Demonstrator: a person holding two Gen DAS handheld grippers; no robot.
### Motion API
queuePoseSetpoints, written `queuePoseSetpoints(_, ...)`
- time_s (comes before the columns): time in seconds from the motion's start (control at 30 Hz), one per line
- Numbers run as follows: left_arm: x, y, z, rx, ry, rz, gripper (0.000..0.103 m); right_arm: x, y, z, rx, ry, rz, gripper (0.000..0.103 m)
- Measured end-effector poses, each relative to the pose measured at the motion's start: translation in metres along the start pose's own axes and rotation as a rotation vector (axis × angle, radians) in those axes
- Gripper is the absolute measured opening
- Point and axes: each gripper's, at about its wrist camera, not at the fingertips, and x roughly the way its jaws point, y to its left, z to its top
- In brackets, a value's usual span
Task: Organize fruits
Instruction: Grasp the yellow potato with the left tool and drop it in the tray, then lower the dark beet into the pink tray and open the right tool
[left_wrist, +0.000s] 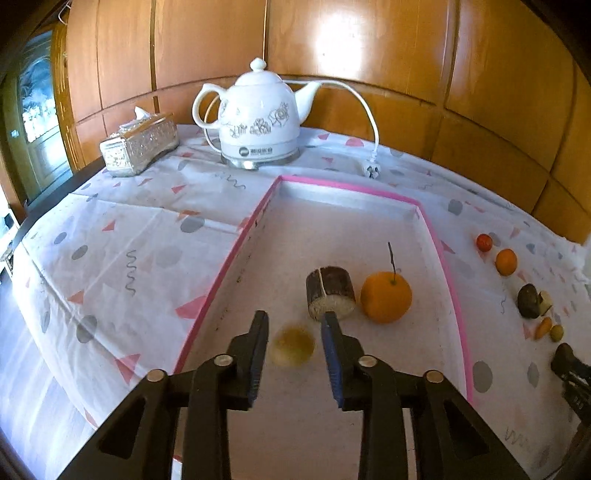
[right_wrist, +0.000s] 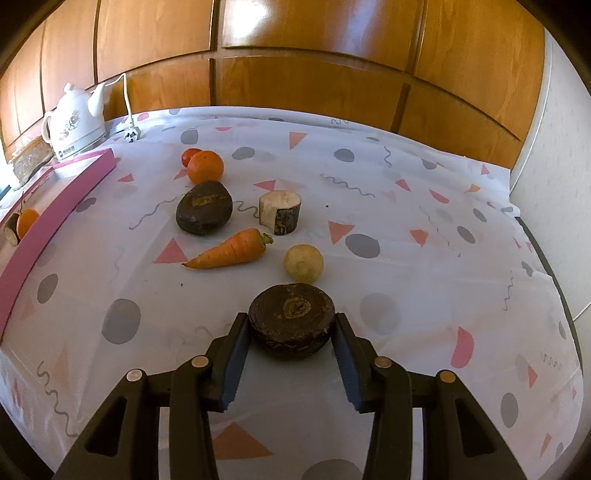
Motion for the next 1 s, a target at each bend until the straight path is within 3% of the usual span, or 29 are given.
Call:
queuePoseSetpoints(0.07,-0.003,0.0,0.001,-0.011,-0.011,-0.008,0.04,0.0,0.002,0.001,0.007,0.004,0.014,0.045)
queuePoseSetpoints(0.27,-0.007,0.001,0.002,-0.025,-0.012,-0.031,0.042,-0.009,0.023,0.006,-0.022,-0.015,0.083,0.045)
queuePoseSetpoints(0.53,-0.009,0.006,-0.002,-0.039,-0.004,-0.033,0.045,-0.022,0.069,0.023,-0.058,-0.04,0.267,0.045)
queuePoseSetpoints(0.83,-0.016,0.019,0.001,-0.068,-0.025,-0.015,0.045,-0.049,0.16,0.055,-0.198,-0.097,0.525,0.045)
queuePoseSetpoints(1.0,-0.019,0.031,0.002,-0.091,-0.027,0.0,0.045,-0.05,0.209,0.062,-0.284,-0.076,0.593,0.045)
